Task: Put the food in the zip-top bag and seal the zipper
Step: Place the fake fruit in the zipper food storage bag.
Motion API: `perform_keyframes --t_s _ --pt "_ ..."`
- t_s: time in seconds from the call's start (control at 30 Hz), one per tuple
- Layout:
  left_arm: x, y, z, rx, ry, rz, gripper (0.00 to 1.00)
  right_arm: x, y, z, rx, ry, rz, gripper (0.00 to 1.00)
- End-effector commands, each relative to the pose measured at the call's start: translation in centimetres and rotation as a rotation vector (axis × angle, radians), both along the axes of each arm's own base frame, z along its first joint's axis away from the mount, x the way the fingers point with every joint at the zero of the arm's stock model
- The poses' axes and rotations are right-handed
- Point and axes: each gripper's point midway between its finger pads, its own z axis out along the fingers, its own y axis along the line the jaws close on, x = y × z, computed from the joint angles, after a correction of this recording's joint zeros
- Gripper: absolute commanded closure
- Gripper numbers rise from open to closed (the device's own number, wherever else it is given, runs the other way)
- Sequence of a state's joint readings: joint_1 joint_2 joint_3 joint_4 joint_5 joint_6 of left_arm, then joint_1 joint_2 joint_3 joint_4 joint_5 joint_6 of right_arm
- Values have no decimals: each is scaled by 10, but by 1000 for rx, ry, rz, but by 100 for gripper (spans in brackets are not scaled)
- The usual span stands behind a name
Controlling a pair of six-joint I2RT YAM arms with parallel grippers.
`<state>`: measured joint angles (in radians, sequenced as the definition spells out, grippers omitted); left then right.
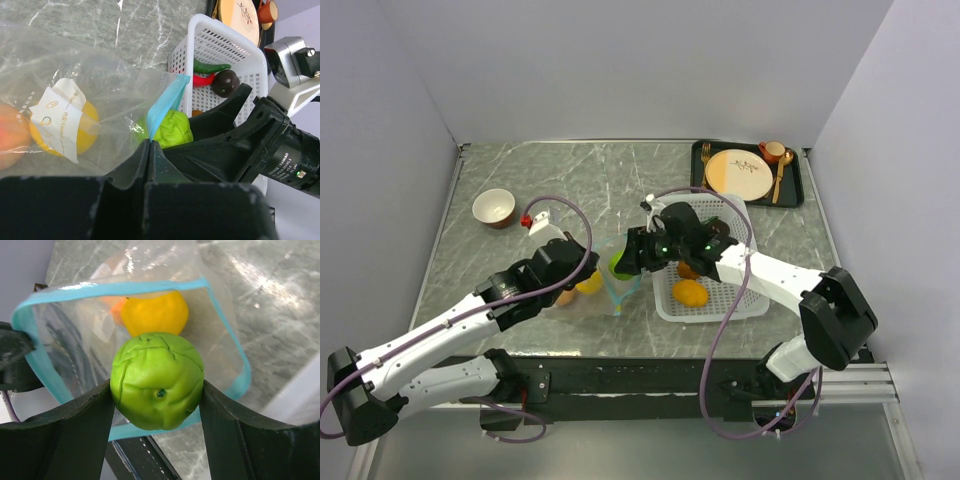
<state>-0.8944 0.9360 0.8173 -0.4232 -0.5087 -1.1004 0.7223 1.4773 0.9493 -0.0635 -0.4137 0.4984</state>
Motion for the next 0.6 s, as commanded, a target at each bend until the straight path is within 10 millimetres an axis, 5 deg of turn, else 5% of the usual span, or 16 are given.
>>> perform_keyframes --t_s 0.0,0.23,0.4,0.57 --pt "1 -4 17 -18 -31 -18 98 5 24 29 63 -79 44 44" --pt "0 2 26 -38 -55 -2 97 15 28 30 31 -108 -16 31" --pt "-2 9 29 -49 -70 14 96 23 19 35 9 -136 -84 2" --pt "-4 15 35 -63 -83 33 96 28 5 50 10 -183 -161 0"
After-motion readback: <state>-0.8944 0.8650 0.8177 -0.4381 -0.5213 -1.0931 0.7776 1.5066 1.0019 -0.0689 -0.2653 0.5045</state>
